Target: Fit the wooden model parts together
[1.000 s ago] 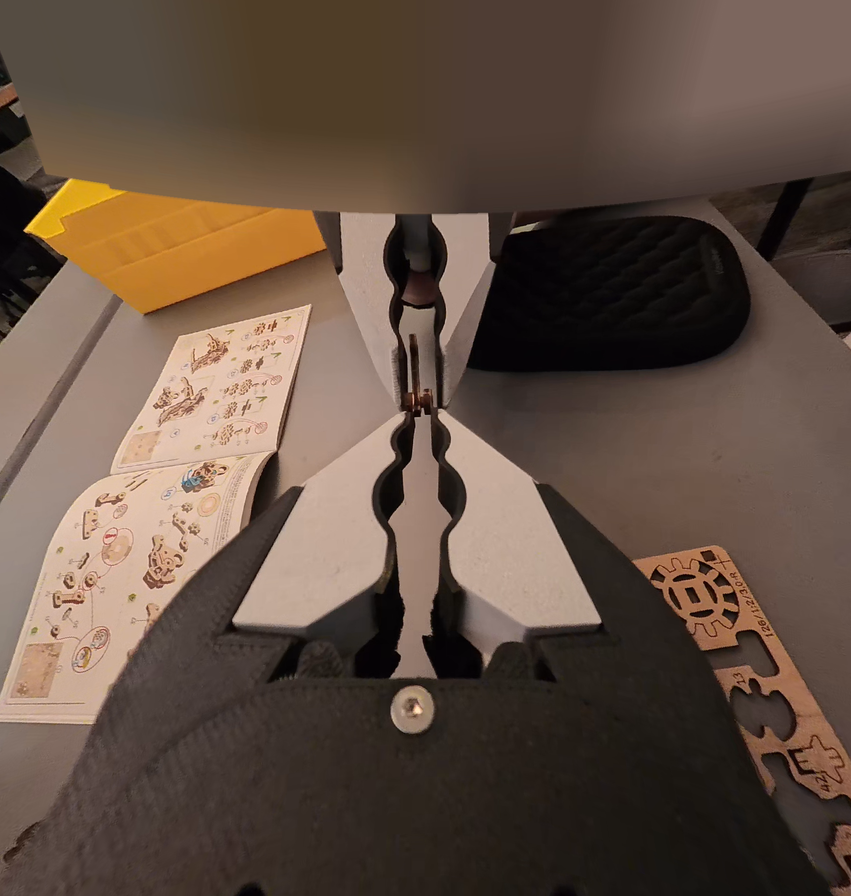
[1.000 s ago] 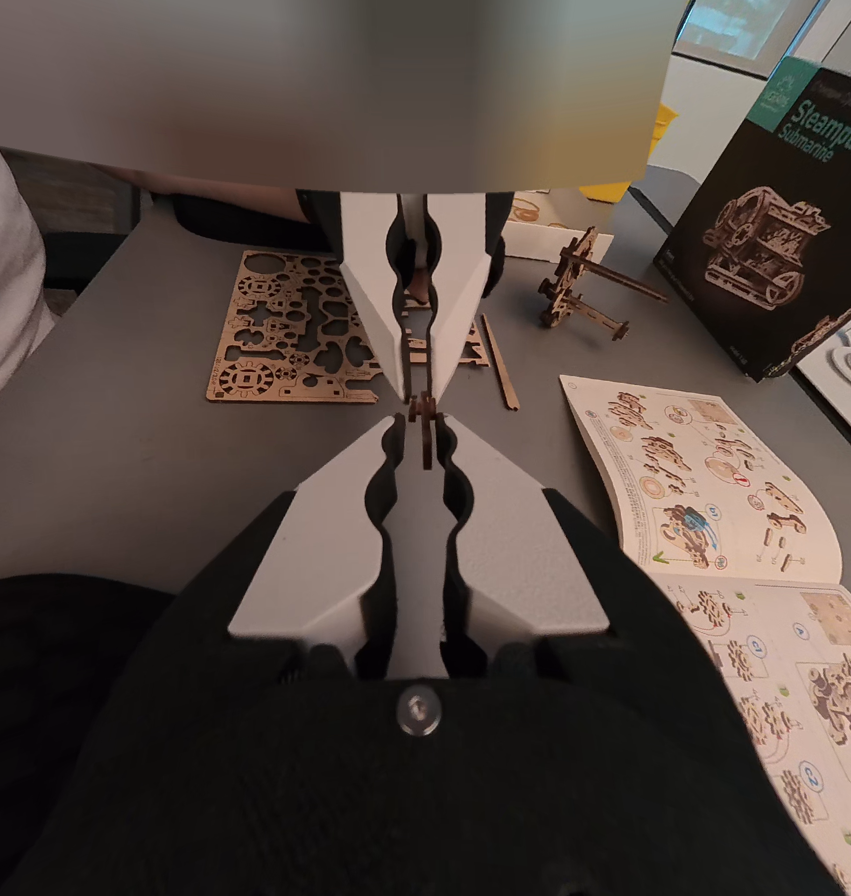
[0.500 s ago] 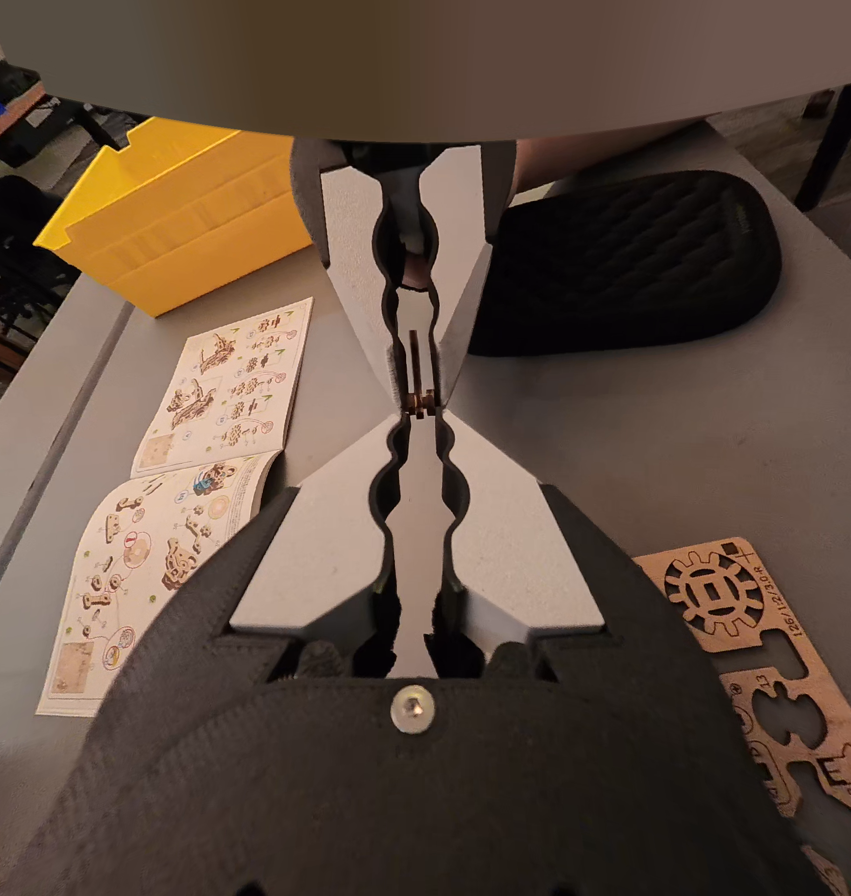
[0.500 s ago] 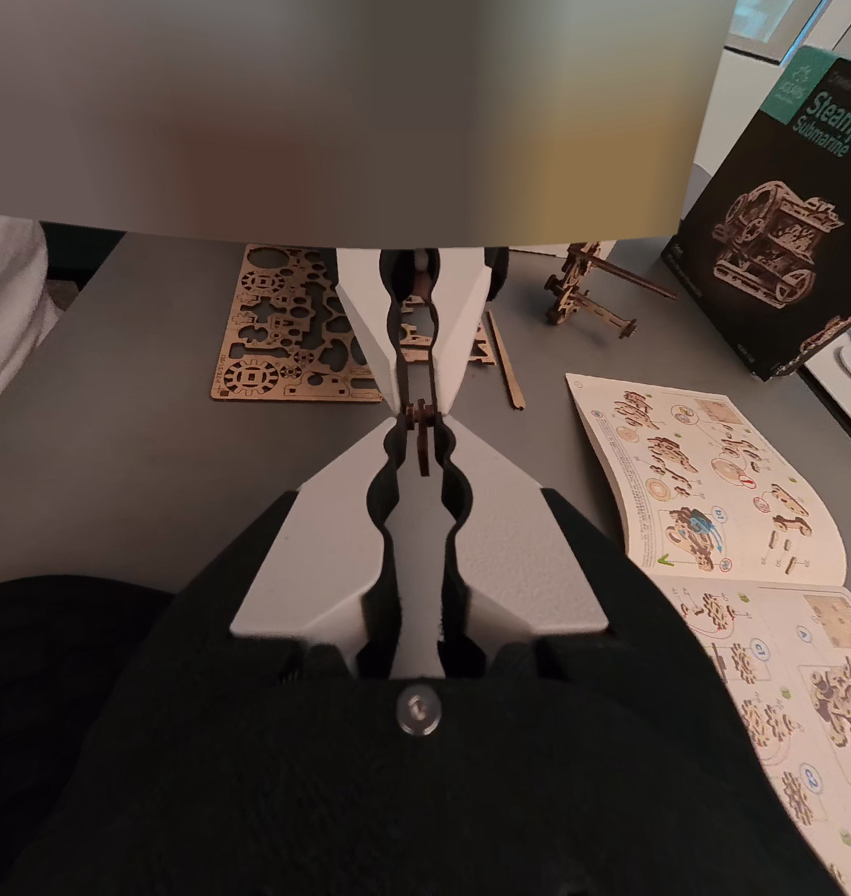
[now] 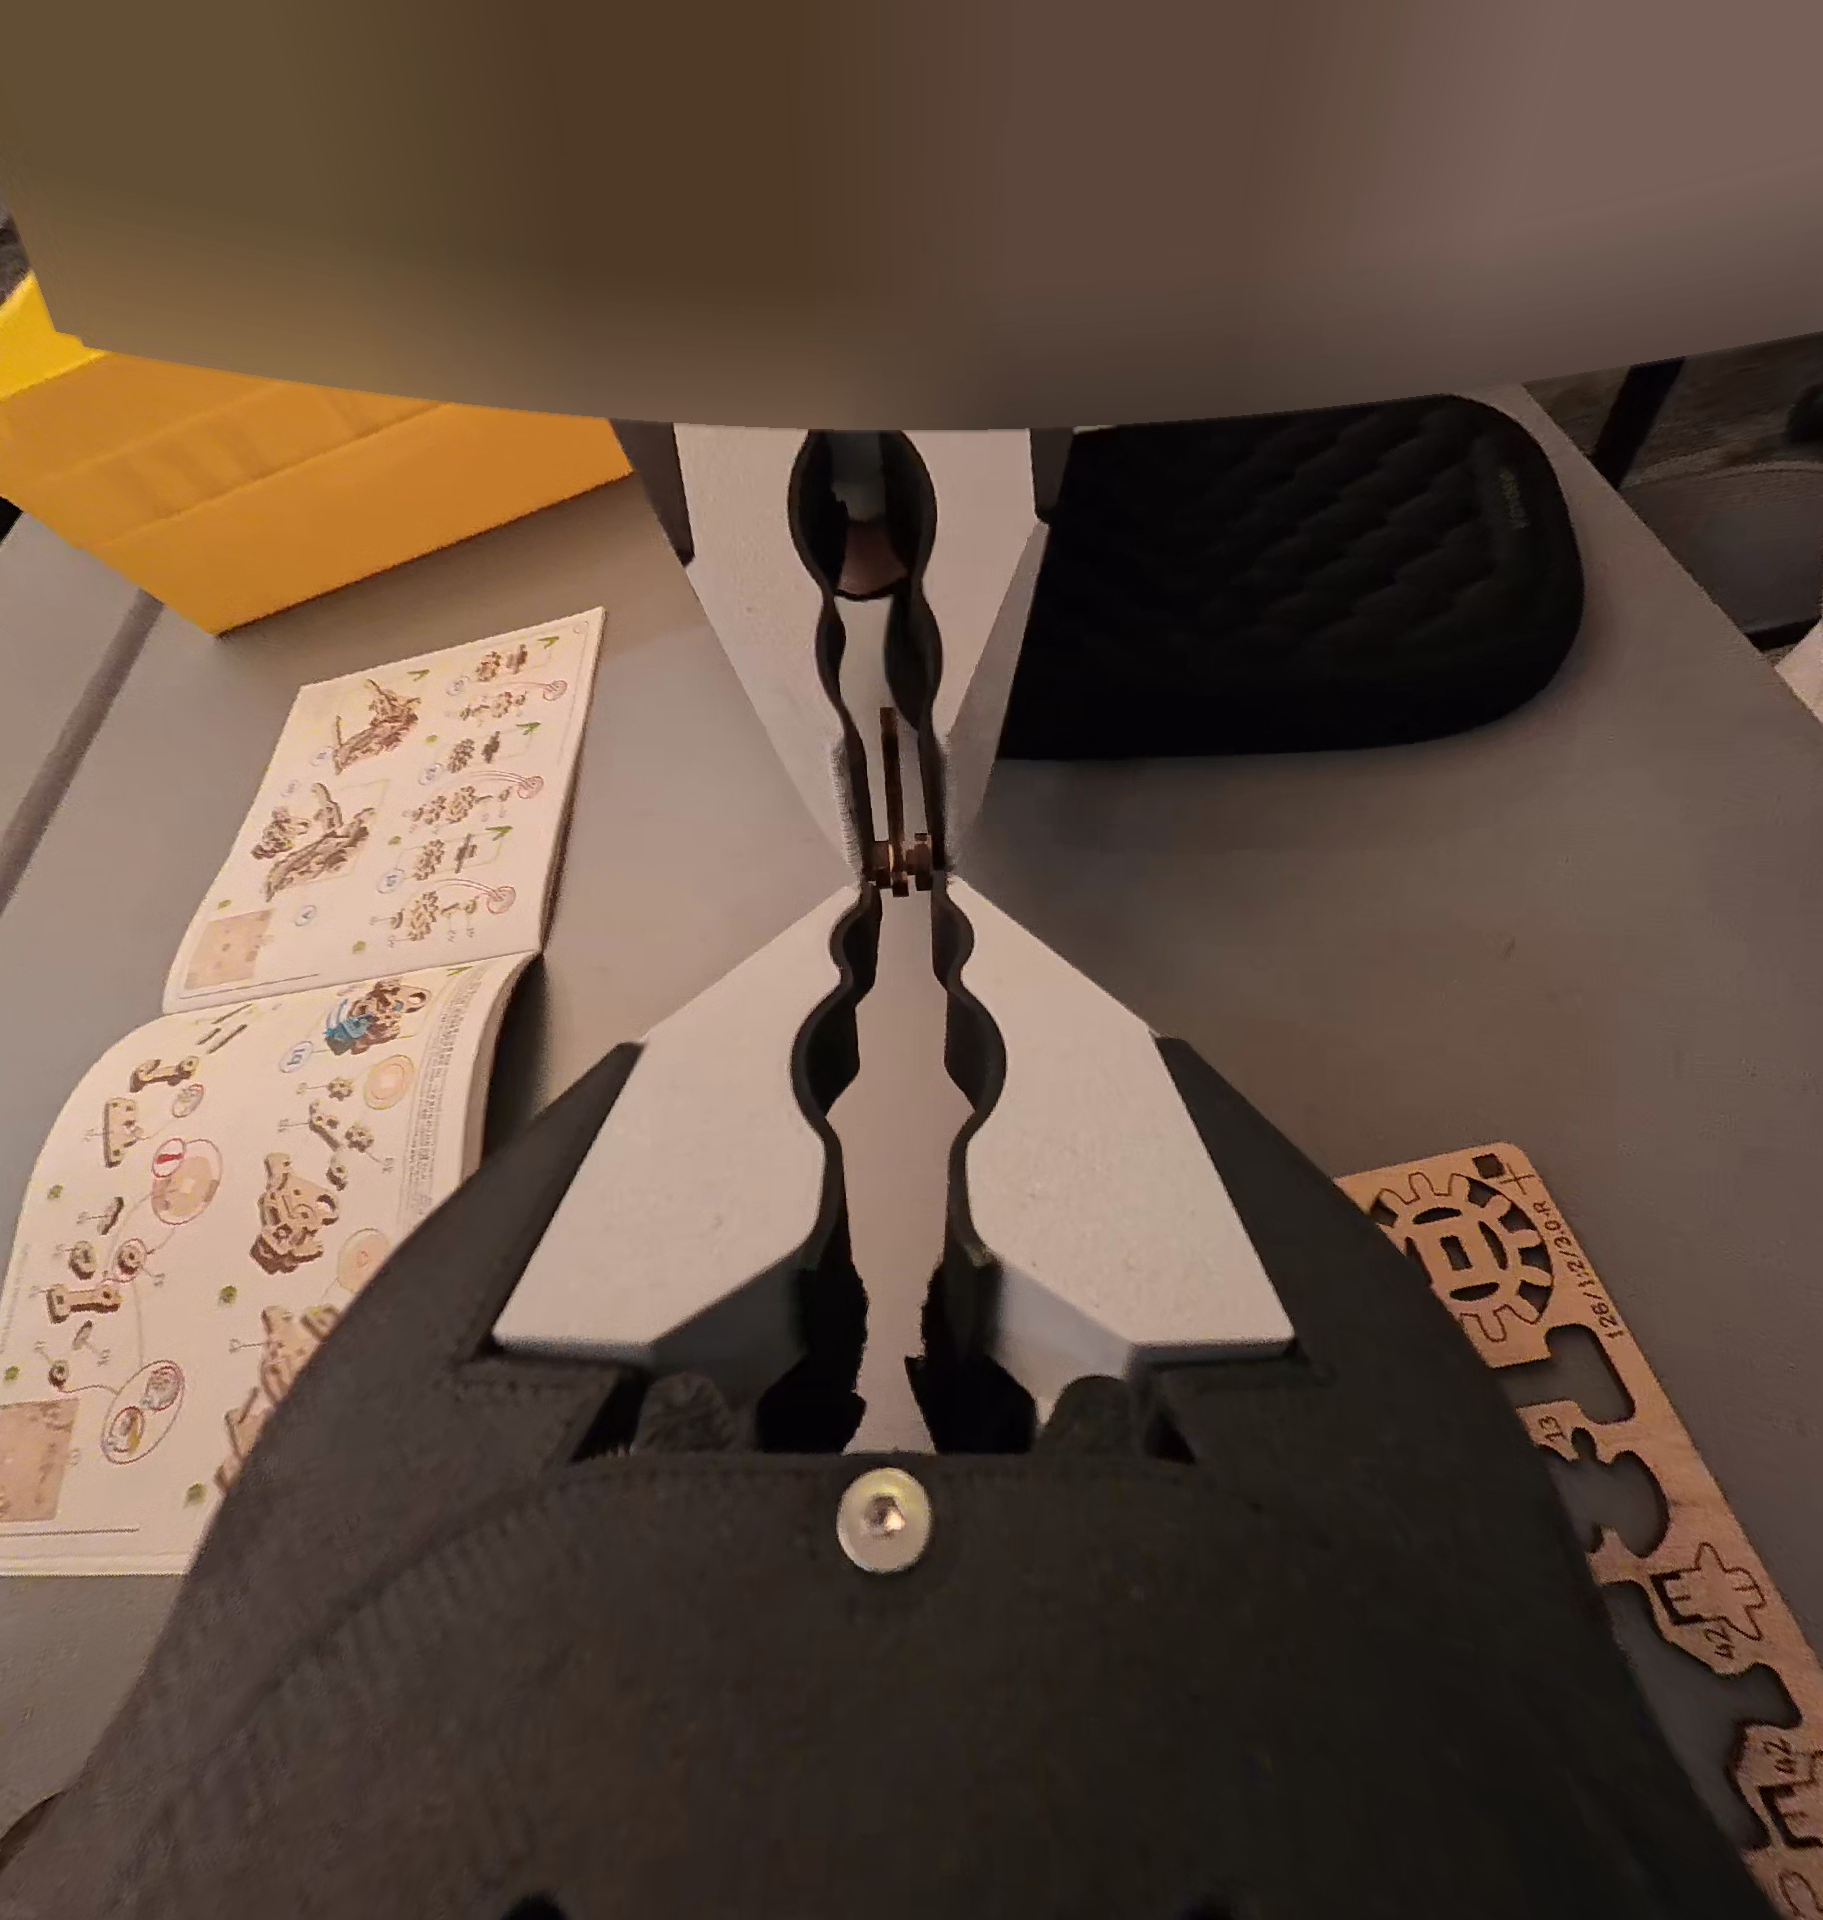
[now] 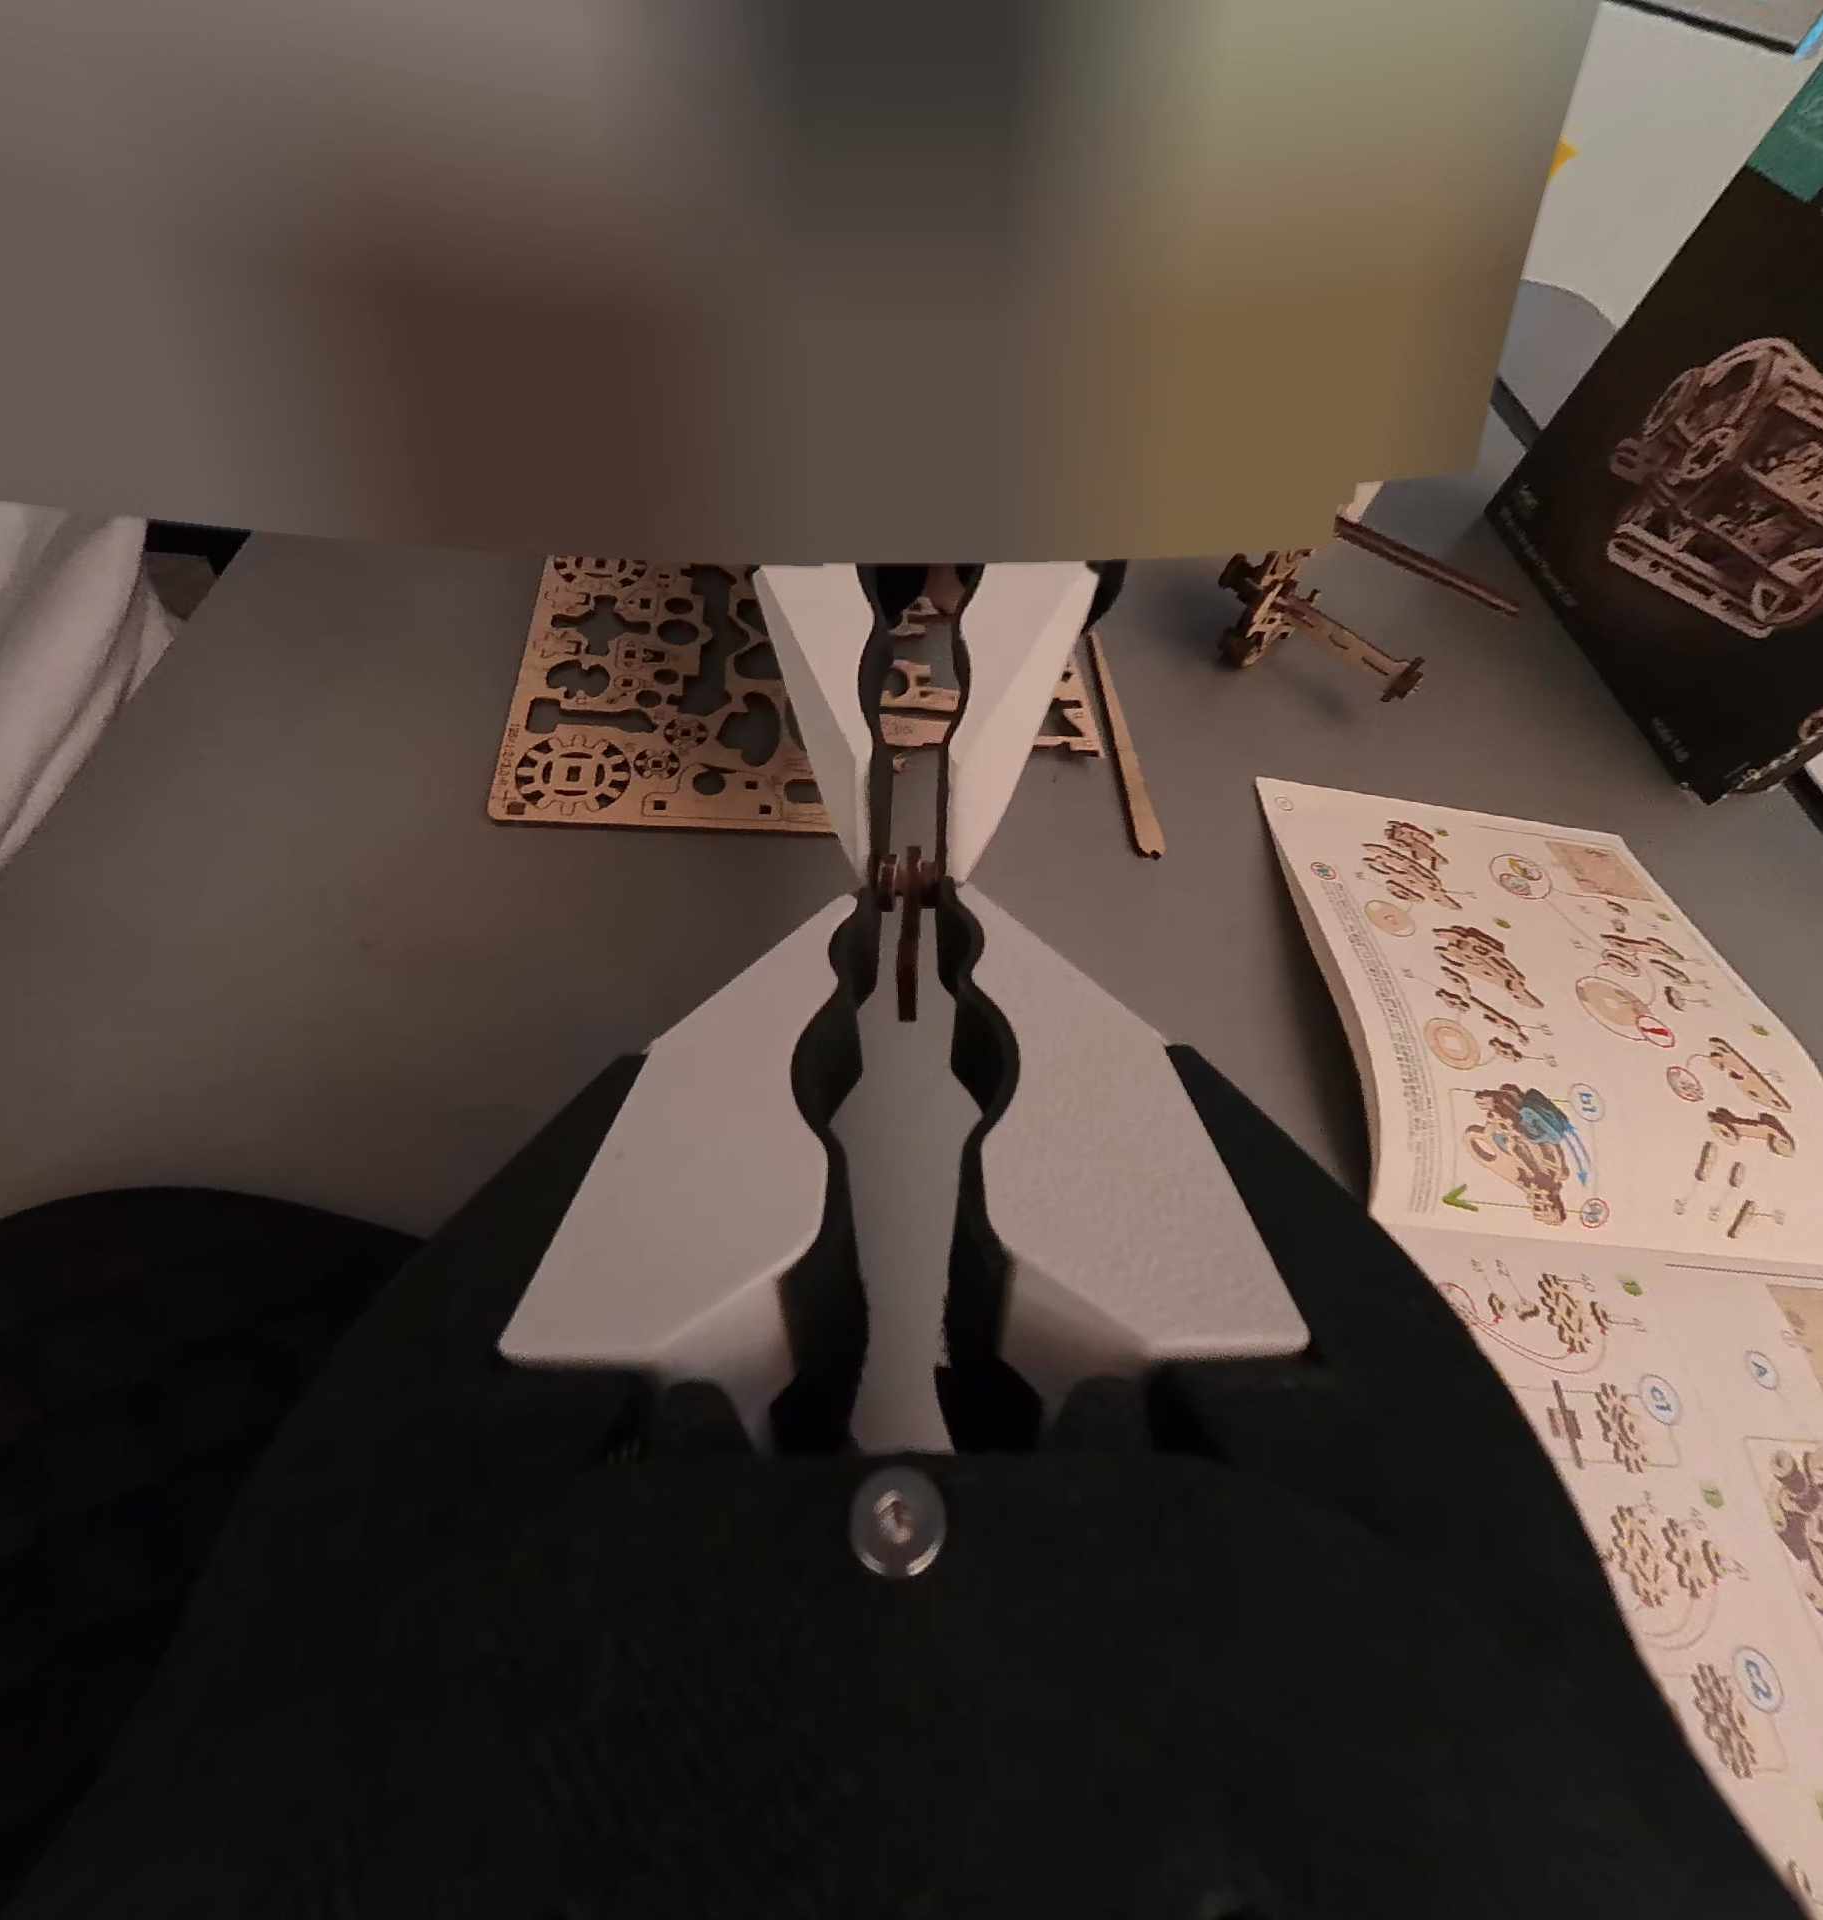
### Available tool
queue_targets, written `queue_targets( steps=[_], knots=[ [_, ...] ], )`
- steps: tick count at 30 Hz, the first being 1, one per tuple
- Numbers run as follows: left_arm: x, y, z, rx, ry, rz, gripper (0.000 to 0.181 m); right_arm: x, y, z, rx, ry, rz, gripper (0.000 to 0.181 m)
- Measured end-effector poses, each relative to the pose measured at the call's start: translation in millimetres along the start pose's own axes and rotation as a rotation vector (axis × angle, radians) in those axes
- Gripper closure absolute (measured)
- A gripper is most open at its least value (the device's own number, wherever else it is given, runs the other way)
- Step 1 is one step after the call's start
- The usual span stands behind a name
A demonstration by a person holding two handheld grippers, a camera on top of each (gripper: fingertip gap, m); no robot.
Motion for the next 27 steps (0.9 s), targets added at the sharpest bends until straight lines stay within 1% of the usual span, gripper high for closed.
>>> queue_targets(
  steps=[5,10,20,22,27],
  knots=[
    [-3.5,4.5,4.4,-0.060,-0.032,-0.019,0.174,-3.5,-4.9,1.7,0.091,-0.053,0.038,0.173],
    [0.3,4.0,0.8,-0.069,0.021,-0.031,0.174,0.6,-4.5,-2.0,0.085,-0.001,0.039,0.173],
    [1.0,6.2,0.5,-0.112,0.020,-0.045,0.175,-0.1,-6.1,-3.0,0.107,-0.007,0.045,0.173],
    [0.0,5.8,0.5,-0.113,0.012,-0.067,0.174,0.8,-6.1,-2.8,0.131,-0.014,0.077,0.172],
    [-3.2,4.8,0.7,-0.059,0.008,-0.006,0.174,2.3,-5.6,0.1,0.099,-0.014,0.025,0.172]
  ],
)
Point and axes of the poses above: each gripper's, where its closed fingertips meet, x out along the fingers, z out of its top, y = z × x across the jaws, the point moved 9 cm from there along -x, back along the fingers
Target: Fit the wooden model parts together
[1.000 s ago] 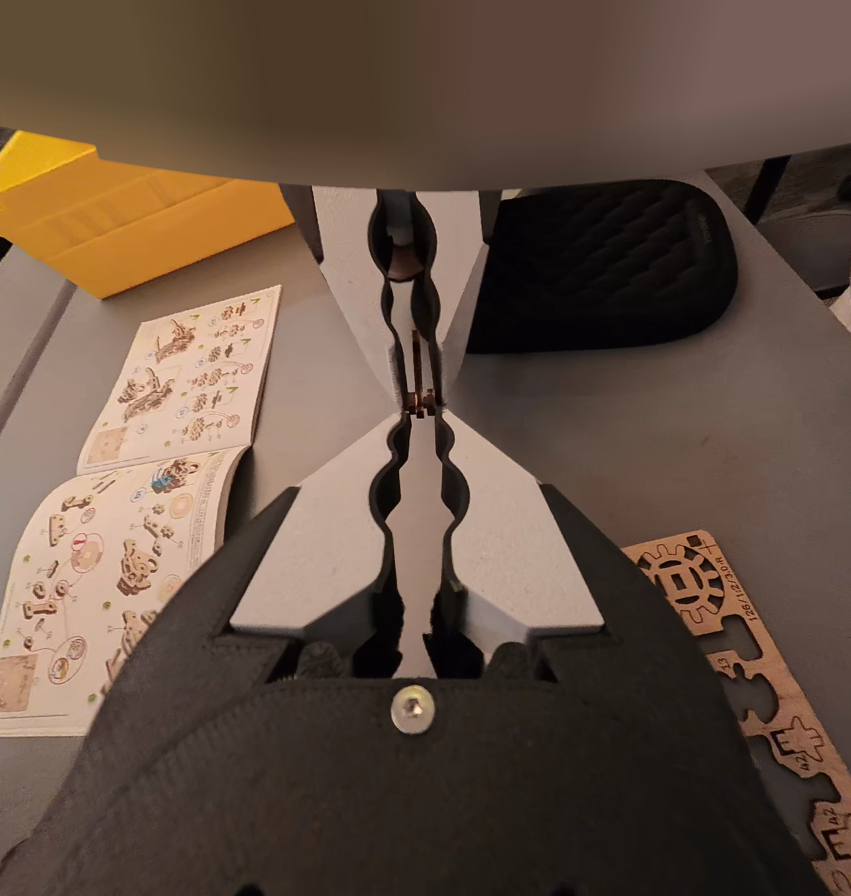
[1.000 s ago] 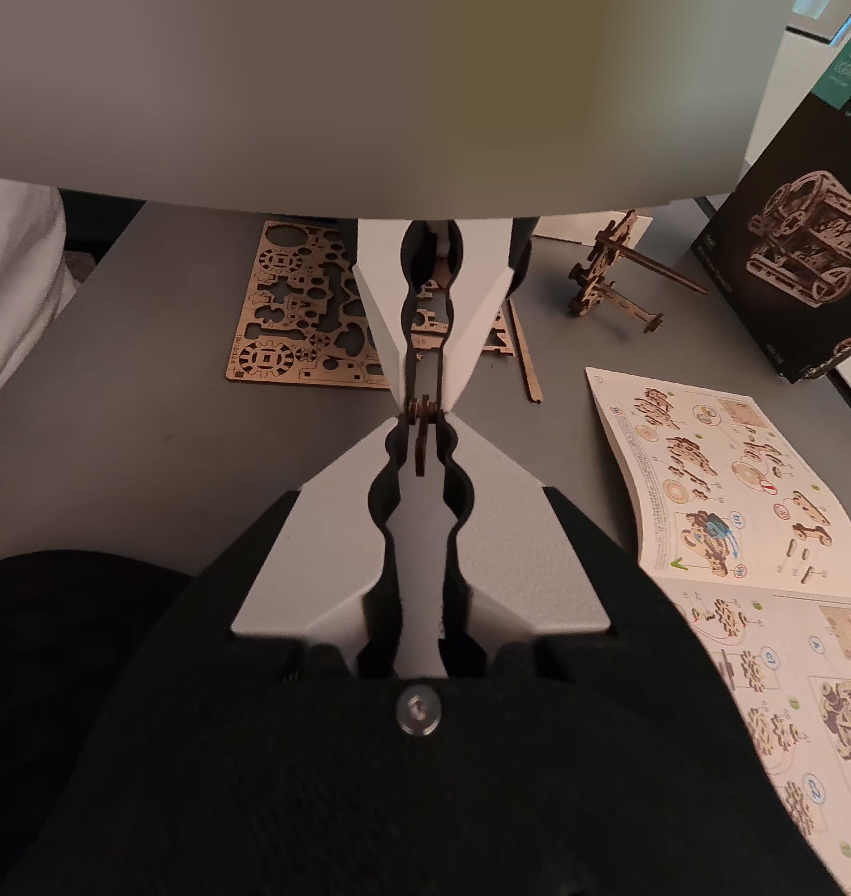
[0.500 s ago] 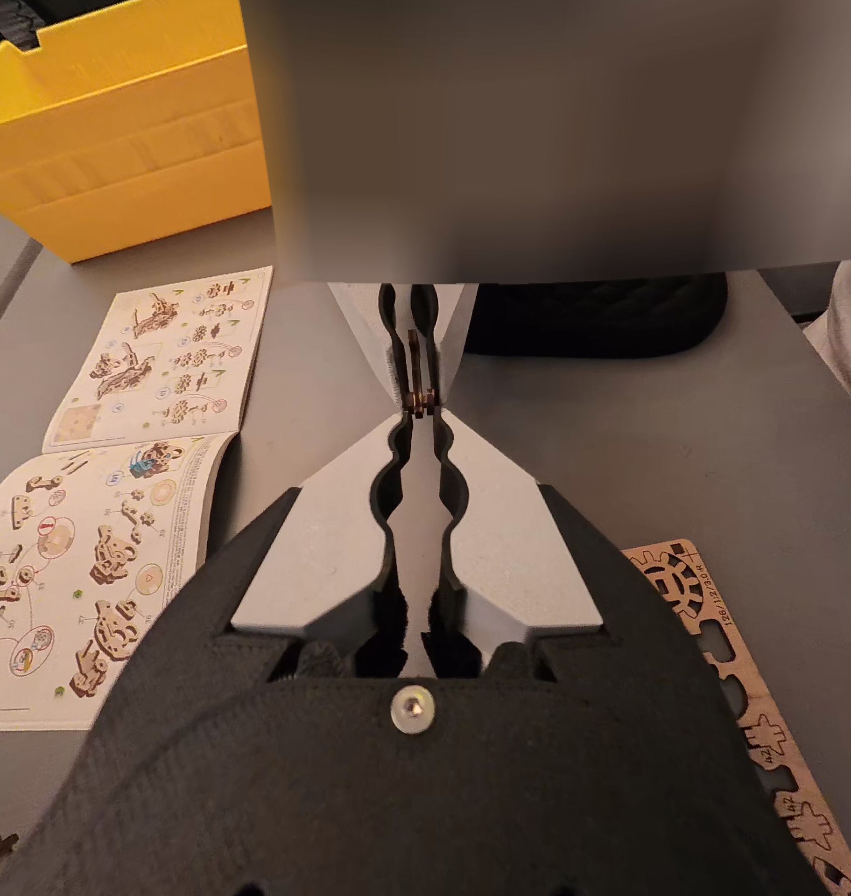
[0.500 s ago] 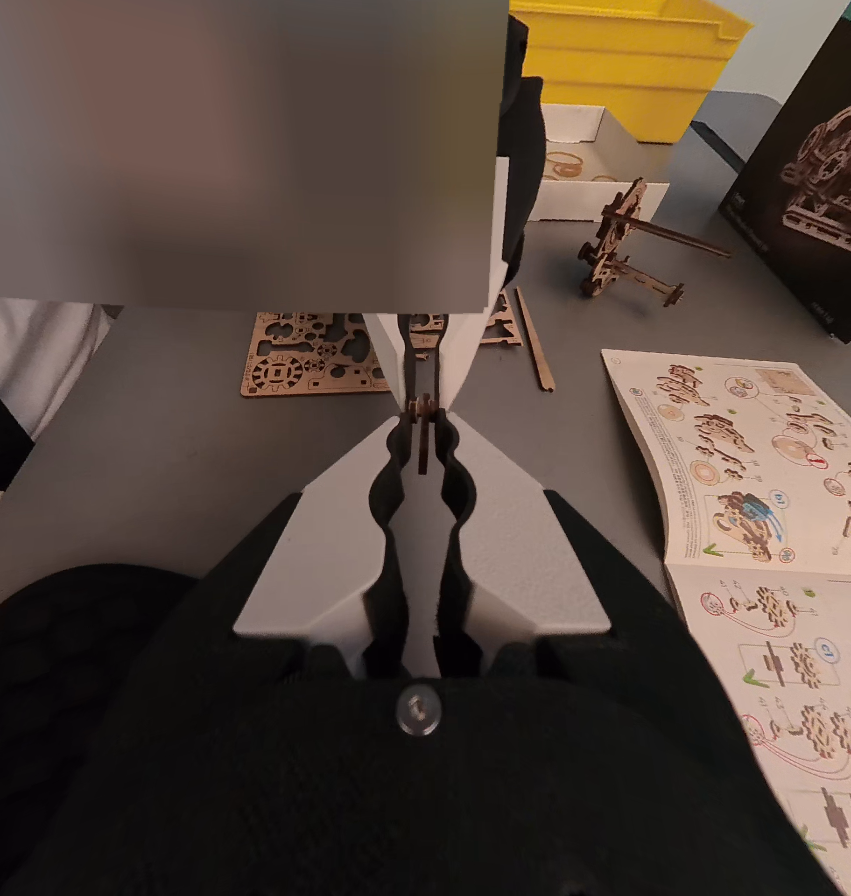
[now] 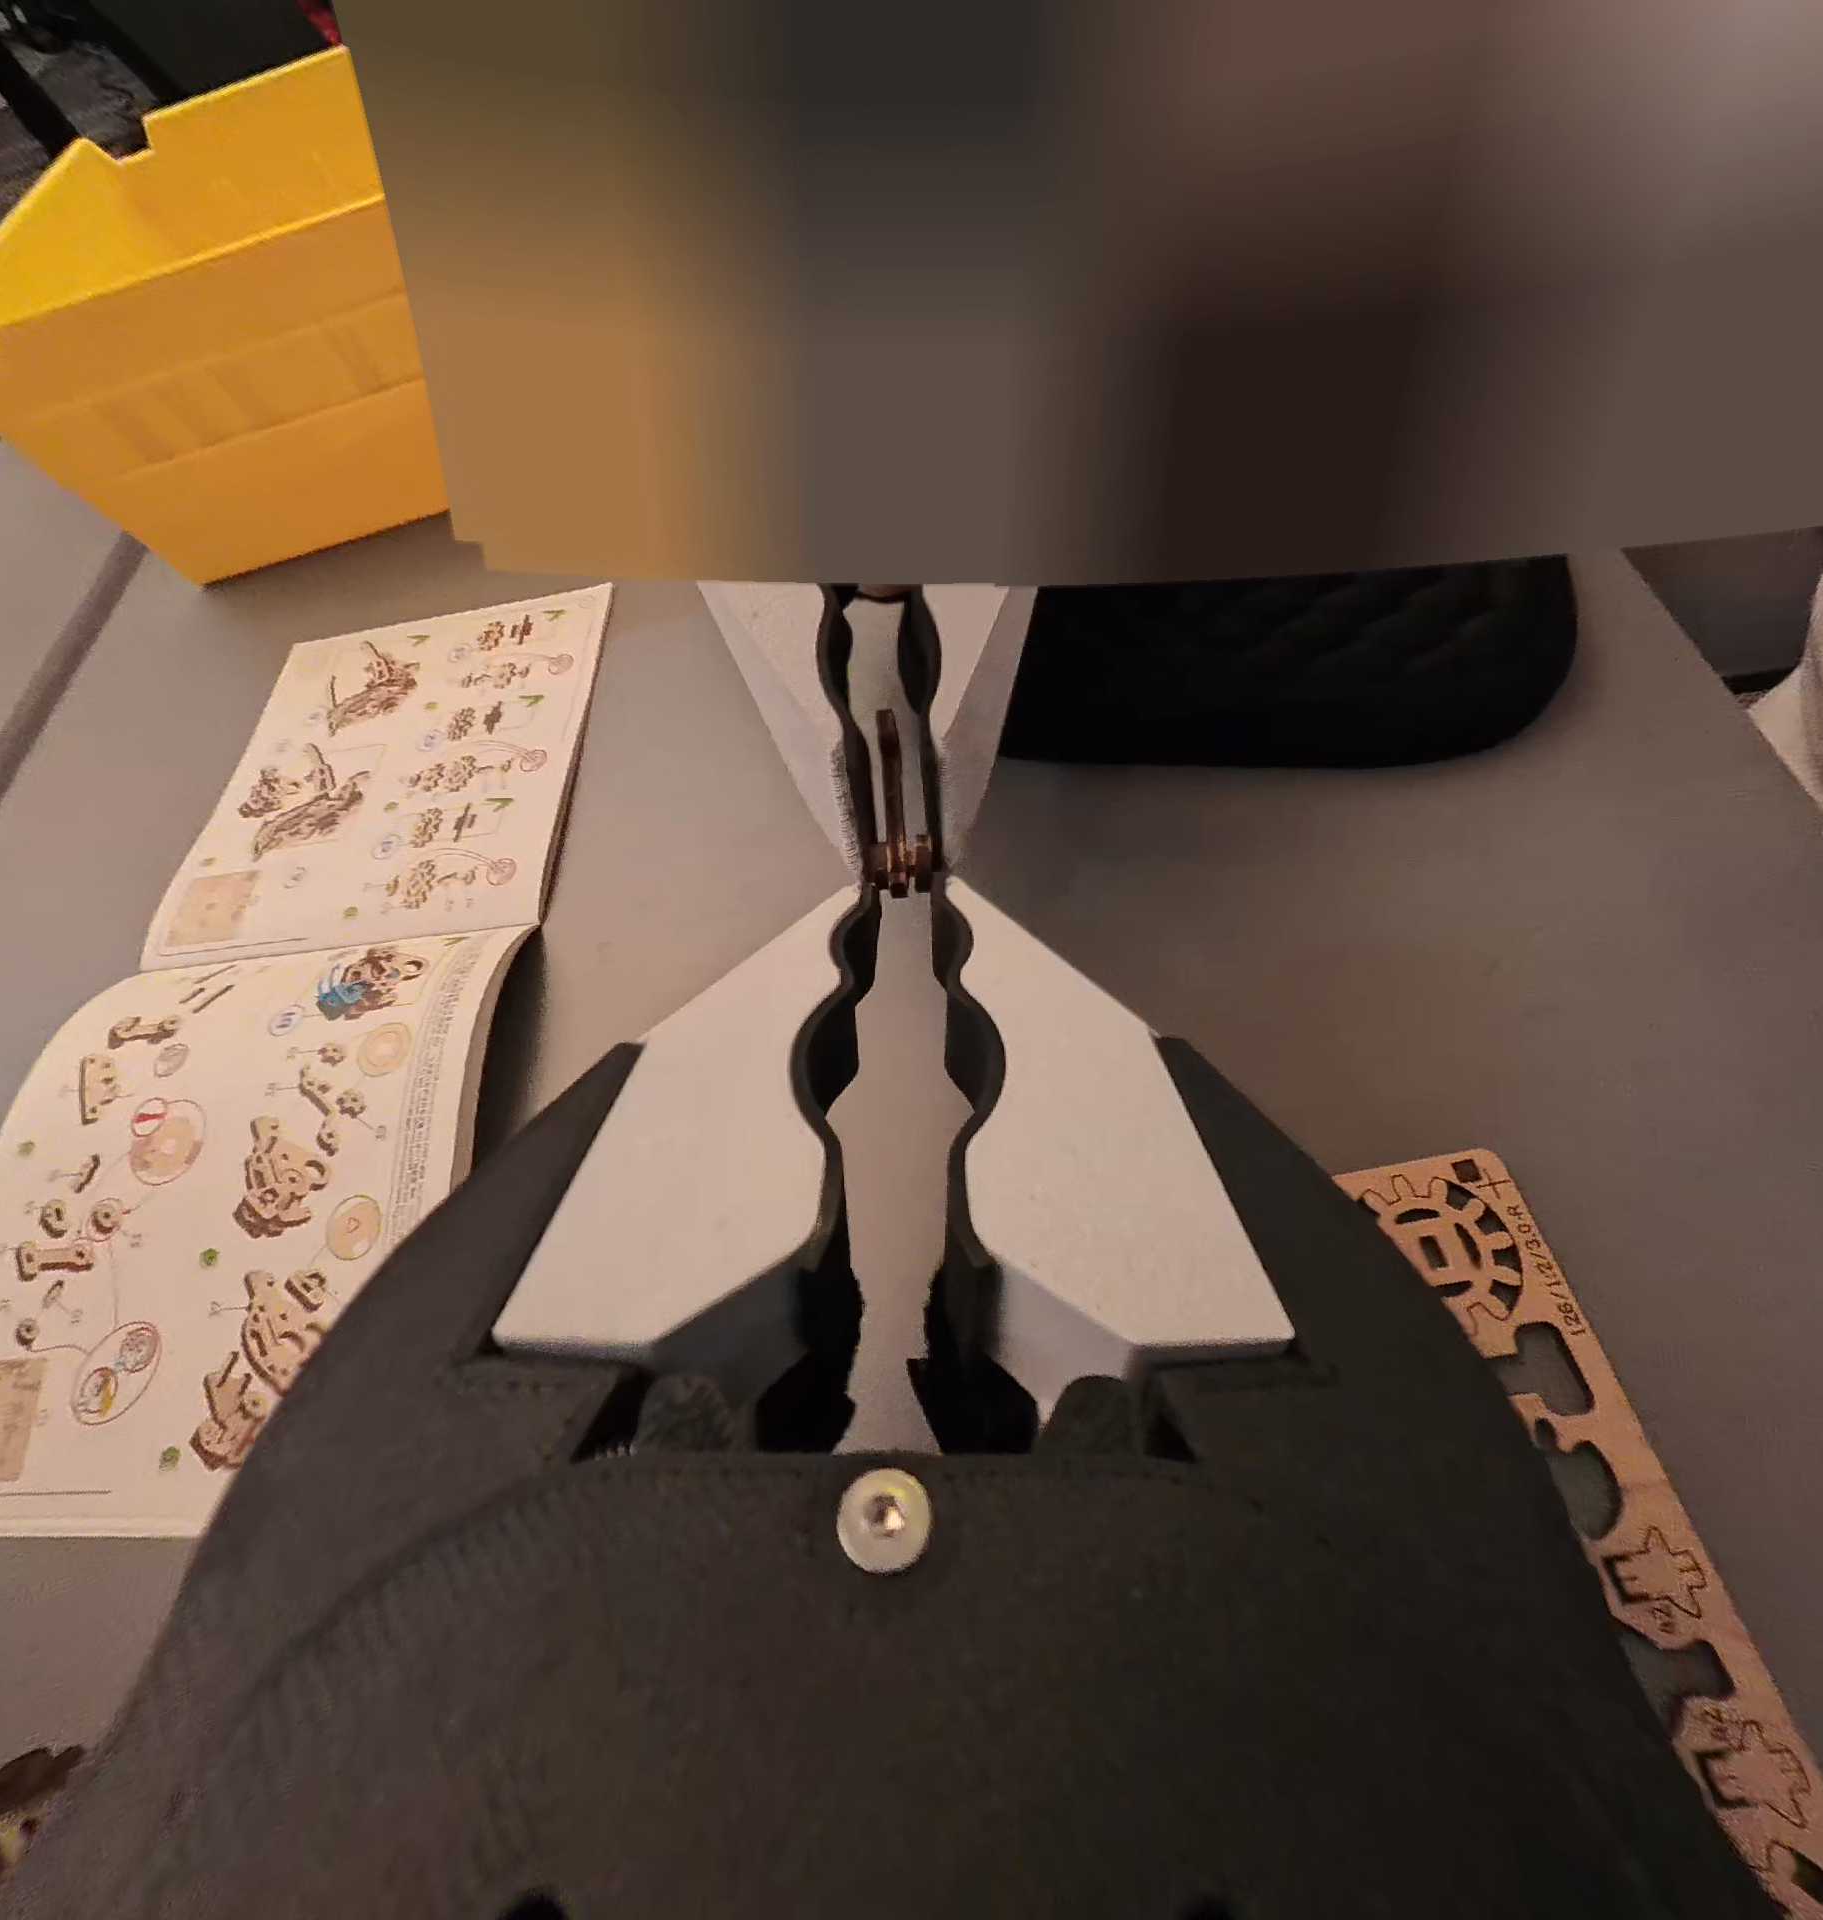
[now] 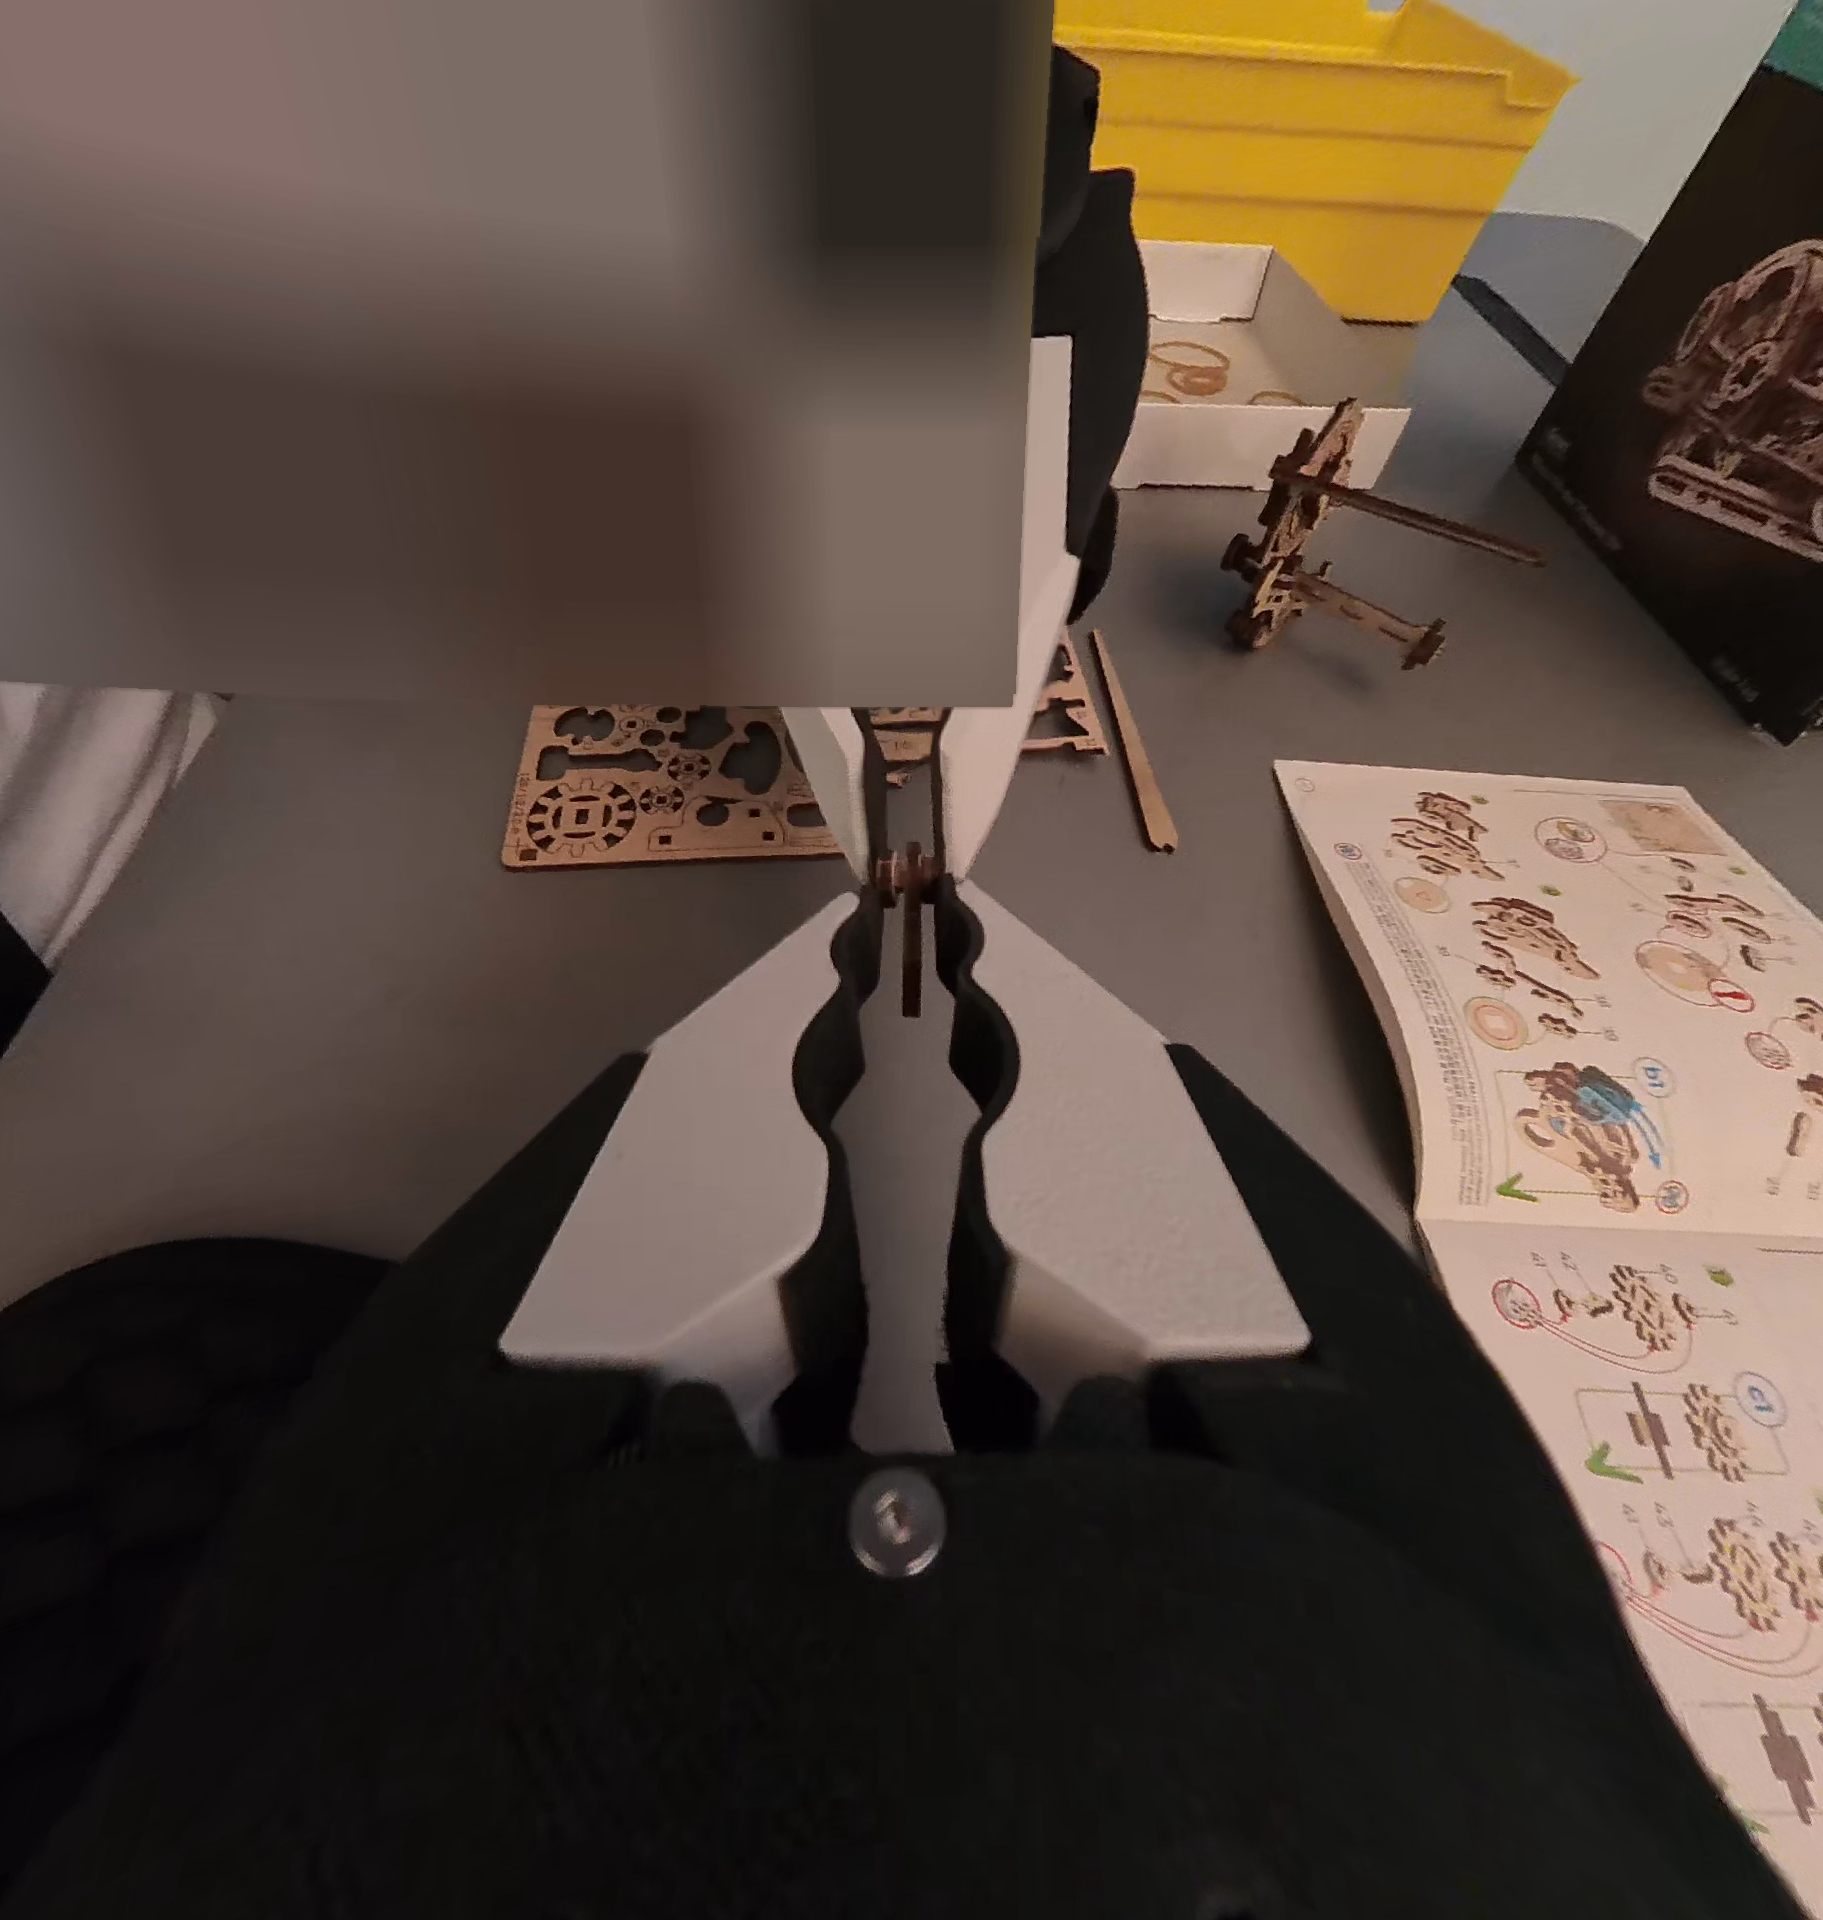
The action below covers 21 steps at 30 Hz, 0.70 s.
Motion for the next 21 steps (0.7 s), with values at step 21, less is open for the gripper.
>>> queue_targets(
  steps=[21],
  knots=[
    [7.7,-6.0,-4.0,0.130,0.101,0.078,0.176,4.2,4.3,-3.1,-0.091,0.076,-0.102,0.172]
  ],
)
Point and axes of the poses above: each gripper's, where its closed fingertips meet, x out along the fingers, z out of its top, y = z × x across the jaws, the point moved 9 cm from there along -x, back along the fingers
